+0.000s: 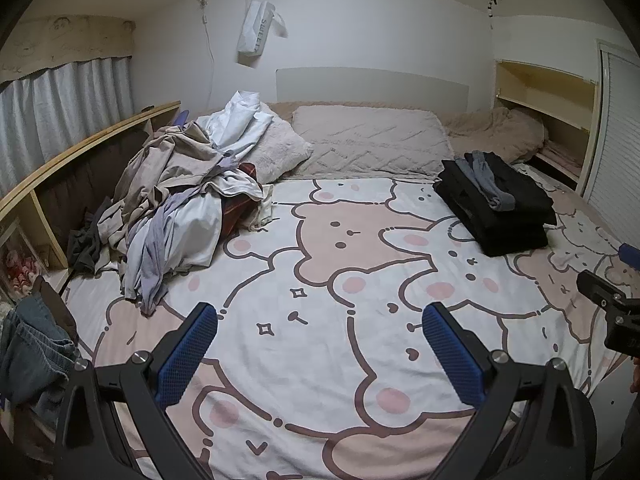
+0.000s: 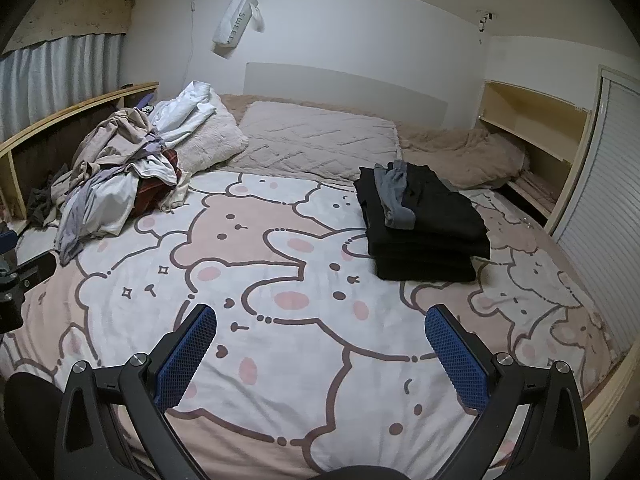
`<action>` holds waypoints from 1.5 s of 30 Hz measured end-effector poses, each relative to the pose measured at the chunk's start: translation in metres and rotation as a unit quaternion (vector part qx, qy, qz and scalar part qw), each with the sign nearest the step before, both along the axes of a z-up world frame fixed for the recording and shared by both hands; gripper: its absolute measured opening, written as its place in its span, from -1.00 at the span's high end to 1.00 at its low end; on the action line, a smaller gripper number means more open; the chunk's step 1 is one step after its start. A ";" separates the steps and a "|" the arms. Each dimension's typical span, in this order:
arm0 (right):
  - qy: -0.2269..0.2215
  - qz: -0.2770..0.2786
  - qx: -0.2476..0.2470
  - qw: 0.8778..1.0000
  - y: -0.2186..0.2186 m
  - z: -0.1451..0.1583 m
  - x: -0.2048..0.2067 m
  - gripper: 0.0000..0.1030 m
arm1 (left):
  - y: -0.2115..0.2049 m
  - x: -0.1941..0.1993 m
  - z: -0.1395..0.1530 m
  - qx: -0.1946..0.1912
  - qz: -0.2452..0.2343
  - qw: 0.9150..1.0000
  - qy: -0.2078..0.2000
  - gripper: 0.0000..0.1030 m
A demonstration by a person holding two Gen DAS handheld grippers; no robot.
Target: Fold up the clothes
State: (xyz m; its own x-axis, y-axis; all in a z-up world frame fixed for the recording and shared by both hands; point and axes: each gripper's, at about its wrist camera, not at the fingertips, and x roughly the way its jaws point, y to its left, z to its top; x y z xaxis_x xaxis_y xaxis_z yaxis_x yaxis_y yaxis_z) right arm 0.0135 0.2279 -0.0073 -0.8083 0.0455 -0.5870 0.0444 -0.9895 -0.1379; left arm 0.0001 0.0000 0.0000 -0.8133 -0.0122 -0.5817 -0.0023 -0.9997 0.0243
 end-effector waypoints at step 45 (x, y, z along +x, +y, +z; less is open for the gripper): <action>0.019 0.018 -0.014 1.000 -0.015 0.002 -0.003 -1.00 | 0.001 0.011 0.003 -0.006 -0.027 0.999 0.023 -1.00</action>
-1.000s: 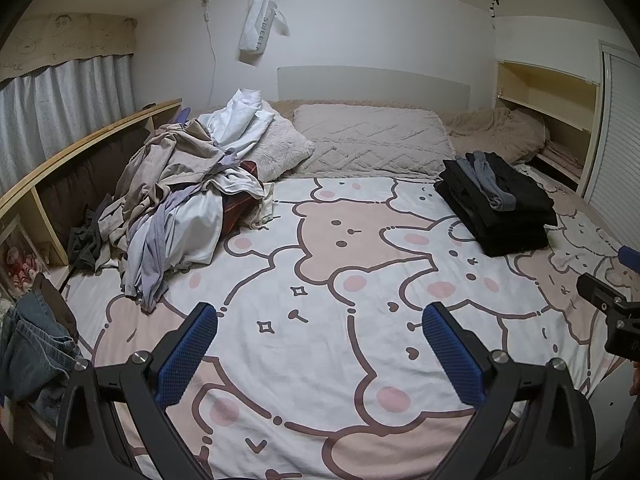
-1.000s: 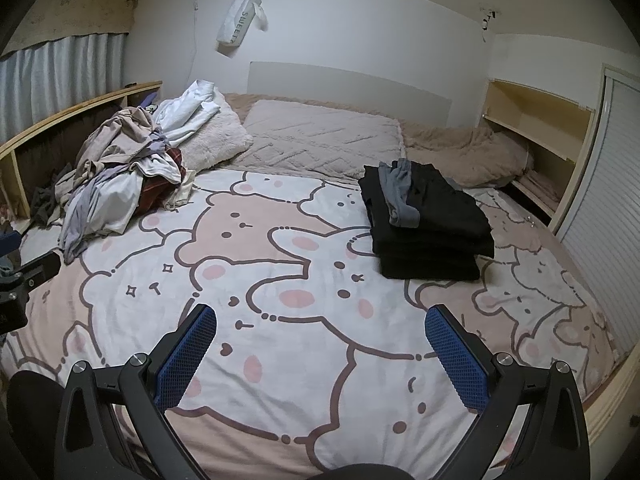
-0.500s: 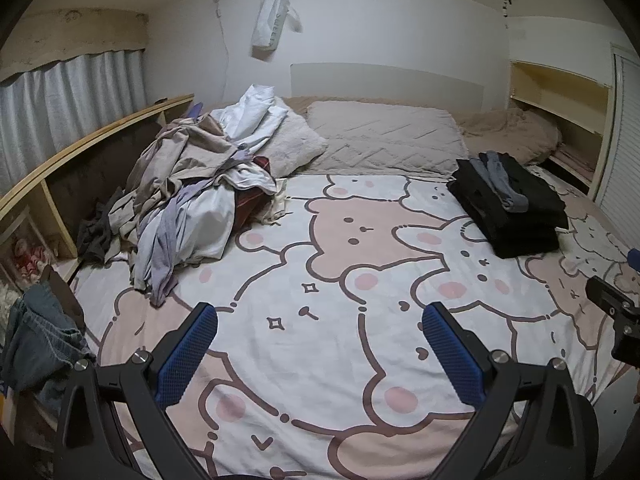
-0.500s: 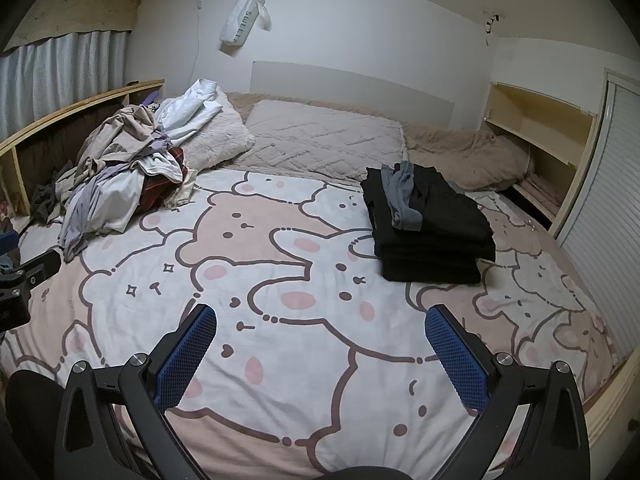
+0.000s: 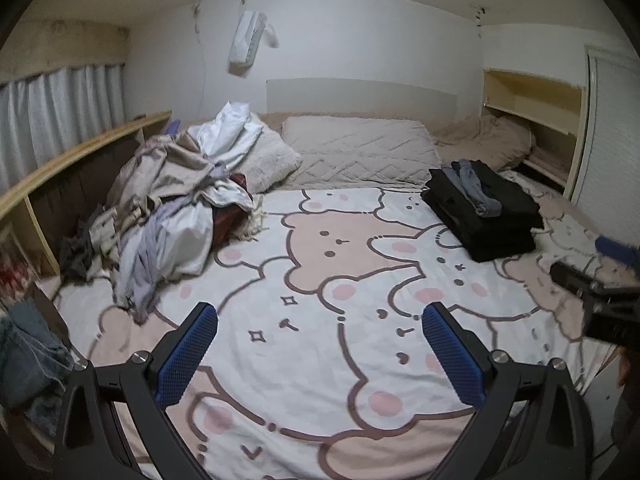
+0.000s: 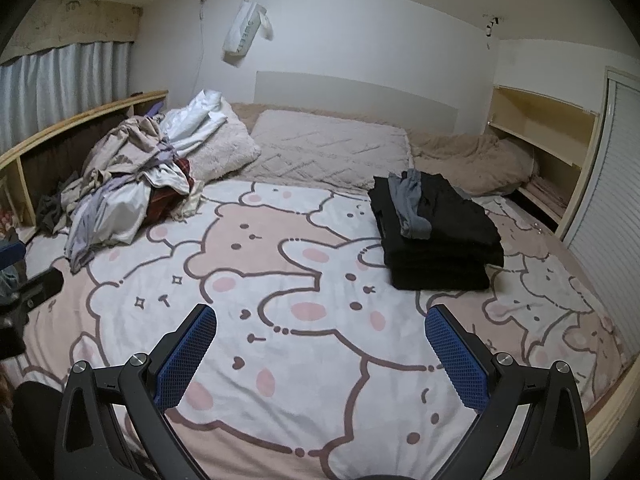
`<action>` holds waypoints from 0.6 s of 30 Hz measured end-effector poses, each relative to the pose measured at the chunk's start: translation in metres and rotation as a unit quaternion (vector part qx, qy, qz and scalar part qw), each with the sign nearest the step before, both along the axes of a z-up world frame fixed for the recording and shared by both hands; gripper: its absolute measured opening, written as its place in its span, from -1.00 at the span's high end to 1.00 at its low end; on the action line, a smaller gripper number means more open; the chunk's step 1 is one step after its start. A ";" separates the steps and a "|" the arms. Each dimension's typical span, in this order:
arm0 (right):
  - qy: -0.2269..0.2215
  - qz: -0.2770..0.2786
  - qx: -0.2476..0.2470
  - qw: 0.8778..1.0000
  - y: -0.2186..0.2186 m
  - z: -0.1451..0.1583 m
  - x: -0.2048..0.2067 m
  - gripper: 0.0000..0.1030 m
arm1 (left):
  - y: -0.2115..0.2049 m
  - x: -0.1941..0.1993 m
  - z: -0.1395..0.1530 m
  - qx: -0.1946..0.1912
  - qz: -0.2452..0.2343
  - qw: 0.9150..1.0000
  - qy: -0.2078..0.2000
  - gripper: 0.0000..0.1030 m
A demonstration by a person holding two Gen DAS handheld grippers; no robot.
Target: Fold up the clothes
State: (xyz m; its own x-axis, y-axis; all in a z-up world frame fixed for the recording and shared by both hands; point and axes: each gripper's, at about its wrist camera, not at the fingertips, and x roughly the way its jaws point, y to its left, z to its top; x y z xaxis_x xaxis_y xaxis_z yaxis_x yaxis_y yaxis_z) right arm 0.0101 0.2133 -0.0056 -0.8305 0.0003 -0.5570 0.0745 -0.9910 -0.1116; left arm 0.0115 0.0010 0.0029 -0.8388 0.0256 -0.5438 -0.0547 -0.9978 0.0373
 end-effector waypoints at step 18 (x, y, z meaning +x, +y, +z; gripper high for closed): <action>0.056 -0.022 -0.159 0.985 0.011 0.019 -0.005 -1.00 | -0.069 -0.001 0.026 0.026 0.091 0.990 0.107 -1.00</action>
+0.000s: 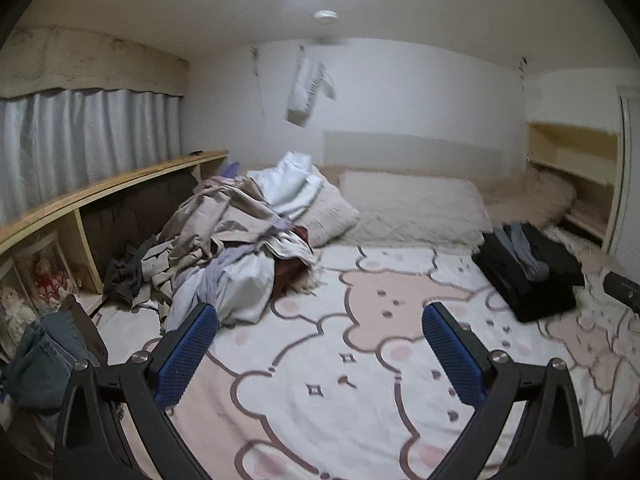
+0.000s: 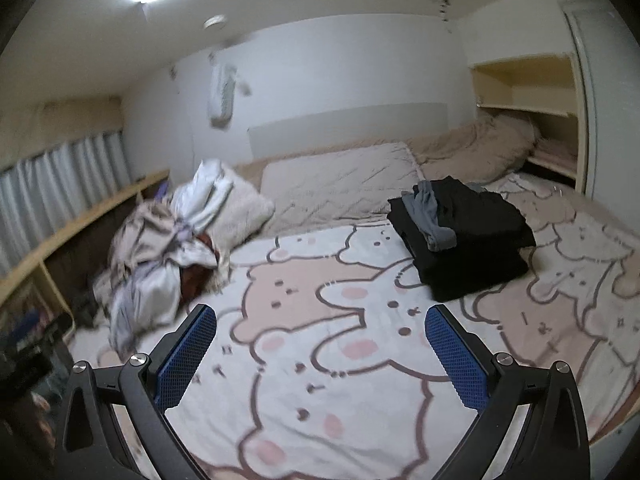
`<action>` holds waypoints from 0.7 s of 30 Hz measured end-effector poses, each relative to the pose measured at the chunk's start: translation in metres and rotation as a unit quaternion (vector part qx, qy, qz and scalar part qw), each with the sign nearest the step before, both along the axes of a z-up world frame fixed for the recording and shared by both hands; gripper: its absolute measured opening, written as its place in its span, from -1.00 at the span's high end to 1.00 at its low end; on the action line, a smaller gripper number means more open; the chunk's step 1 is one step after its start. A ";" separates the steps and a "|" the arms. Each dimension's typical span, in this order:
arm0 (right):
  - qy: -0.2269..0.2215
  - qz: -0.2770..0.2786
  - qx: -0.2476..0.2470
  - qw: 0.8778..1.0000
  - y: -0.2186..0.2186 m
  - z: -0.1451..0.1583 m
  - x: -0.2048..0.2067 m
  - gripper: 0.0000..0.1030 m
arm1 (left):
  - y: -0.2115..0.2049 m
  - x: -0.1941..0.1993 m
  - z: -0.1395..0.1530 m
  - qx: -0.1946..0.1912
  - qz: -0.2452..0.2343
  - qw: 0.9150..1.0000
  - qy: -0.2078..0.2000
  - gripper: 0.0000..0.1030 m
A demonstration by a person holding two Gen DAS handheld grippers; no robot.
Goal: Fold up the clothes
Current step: 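Reach the left gripper into the clothes pile and grasp the dark grey garment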
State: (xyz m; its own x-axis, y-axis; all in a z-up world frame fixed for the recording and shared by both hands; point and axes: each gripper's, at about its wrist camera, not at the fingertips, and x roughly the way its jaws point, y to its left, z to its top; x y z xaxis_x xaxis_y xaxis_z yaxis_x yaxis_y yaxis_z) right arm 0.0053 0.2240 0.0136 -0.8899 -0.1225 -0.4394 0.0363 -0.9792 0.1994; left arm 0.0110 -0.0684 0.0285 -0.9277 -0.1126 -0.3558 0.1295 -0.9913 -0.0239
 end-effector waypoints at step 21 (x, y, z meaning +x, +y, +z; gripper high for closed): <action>-0.043 0.045 0.052 0.997 -0.062 -0.016 -0.075 -1.00 | -0.287 -0.133 -0.020 0.023 0.185 0.982 -0.023 -1.00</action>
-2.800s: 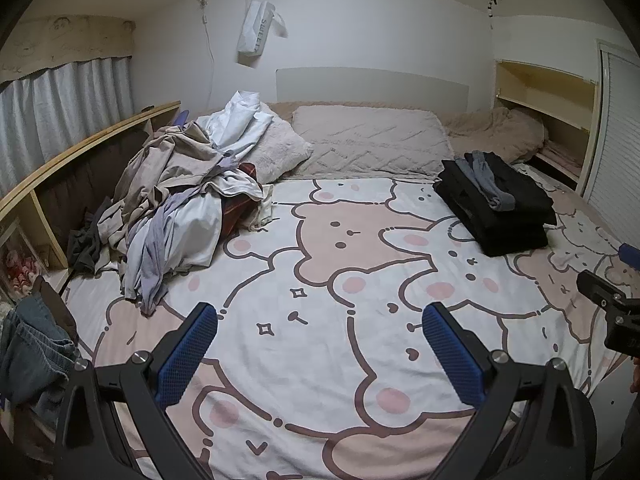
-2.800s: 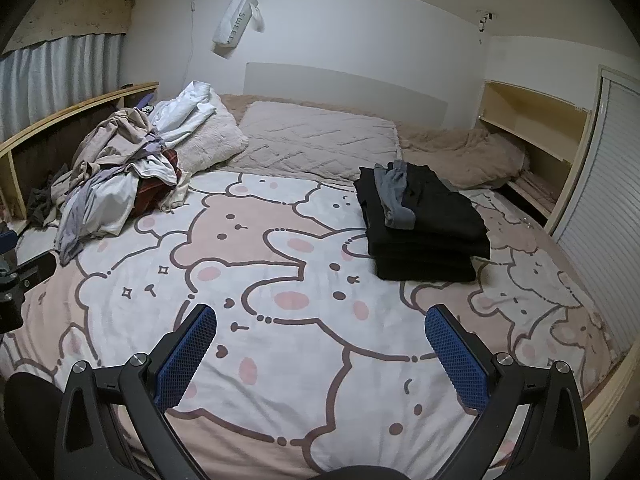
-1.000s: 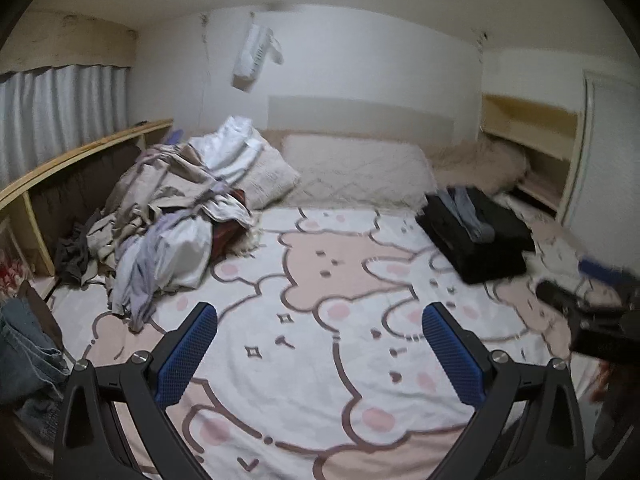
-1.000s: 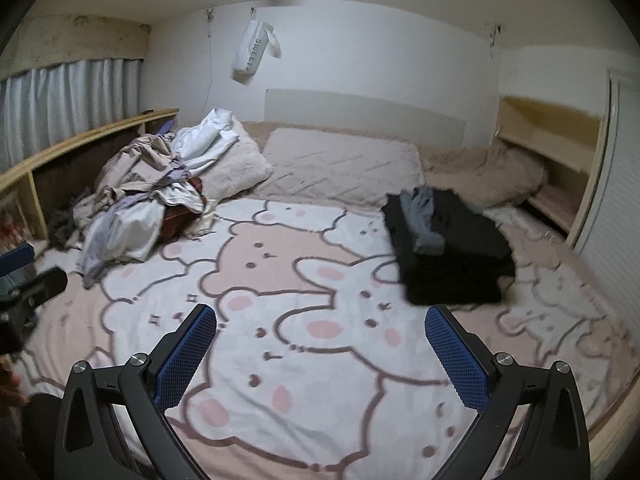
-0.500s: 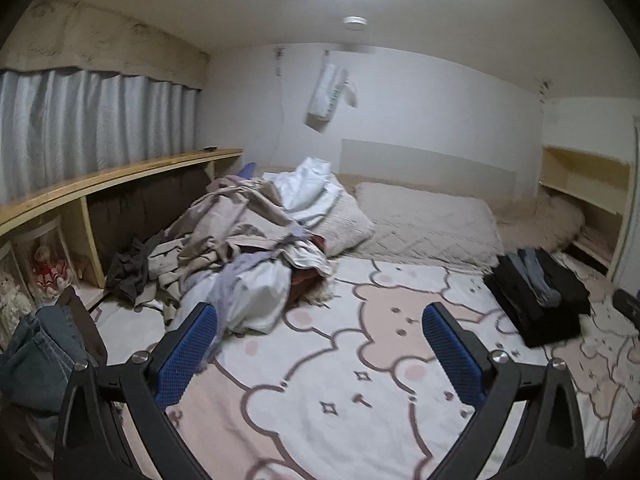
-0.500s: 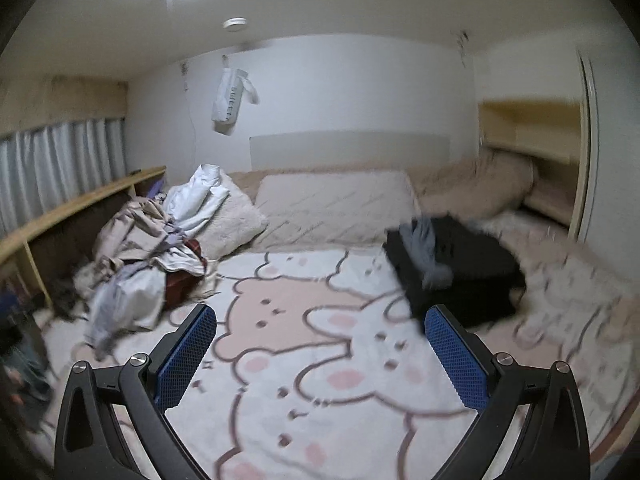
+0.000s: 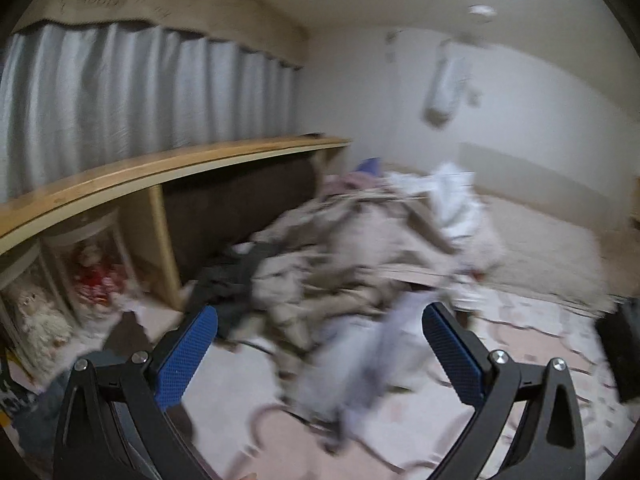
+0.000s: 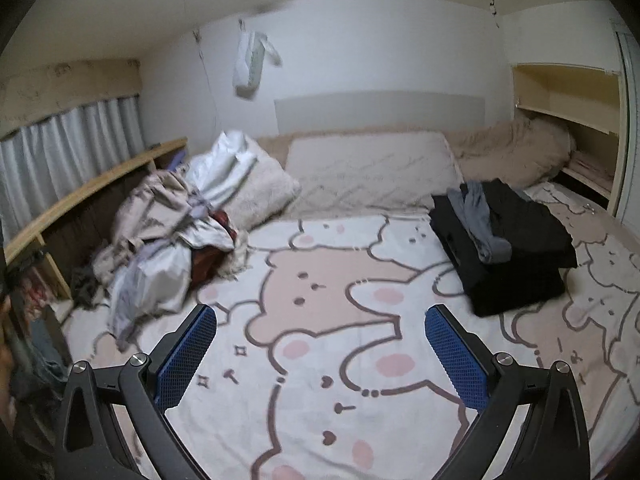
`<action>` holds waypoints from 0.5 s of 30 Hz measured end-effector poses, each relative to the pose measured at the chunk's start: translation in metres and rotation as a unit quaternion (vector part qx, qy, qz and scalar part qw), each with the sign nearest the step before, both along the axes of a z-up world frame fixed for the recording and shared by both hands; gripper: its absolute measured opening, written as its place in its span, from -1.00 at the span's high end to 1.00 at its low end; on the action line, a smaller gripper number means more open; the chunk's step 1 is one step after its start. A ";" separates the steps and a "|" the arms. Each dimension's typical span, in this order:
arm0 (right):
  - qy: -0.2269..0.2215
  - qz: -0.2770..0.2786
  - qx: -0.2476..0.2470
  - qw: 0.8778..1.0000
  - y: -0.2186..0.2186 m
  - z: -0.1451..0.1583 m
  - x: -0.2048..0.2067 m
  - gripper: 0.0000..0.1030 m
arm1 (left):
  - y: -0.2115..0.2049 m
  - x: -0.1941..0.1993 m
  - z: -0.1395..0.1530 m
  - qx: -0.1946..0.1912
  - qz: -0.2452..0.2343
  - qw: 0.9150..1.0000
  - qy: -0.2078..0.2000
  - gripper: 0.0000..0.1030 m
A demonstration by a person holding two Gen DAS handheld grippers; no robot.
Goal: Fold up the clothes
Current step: 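Reach the left gripper into the clothes pile and grasp the dark grey garment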
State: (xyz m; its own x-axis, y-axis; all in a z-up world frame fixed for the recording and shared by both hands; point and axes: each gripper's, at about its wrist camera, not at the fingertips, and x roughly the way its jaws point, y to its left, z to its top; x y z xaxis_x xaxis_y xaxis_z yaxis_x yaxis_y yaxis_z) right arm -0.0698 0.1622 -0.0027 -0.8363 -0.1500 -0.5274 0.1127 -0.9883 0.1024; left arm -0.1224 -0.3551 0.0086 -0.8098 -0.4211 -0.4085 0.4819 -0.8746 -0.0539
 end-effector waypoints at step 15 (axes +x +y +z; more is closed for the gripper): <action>-0.091 -0.022 0.011 0.996 -0.019 -0.071 -0.061 -1.00 | -0.206 -0.129 -0.138 0.160 0.116 0.975 -0.098 -1.00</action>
State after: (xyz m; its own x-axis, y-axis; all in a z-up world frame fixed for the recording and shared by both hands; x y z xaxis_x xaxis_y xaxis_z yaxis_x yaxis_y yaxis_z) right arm -0.1305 0.1429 -0.0741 -0.7320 -0.1024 -0.6736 0.0509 -0.9941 0.0958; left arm -0.2511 -0.5615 -0.1291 -0.6010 -0.4091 -0.6866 0.6927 -0.6951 -0.1921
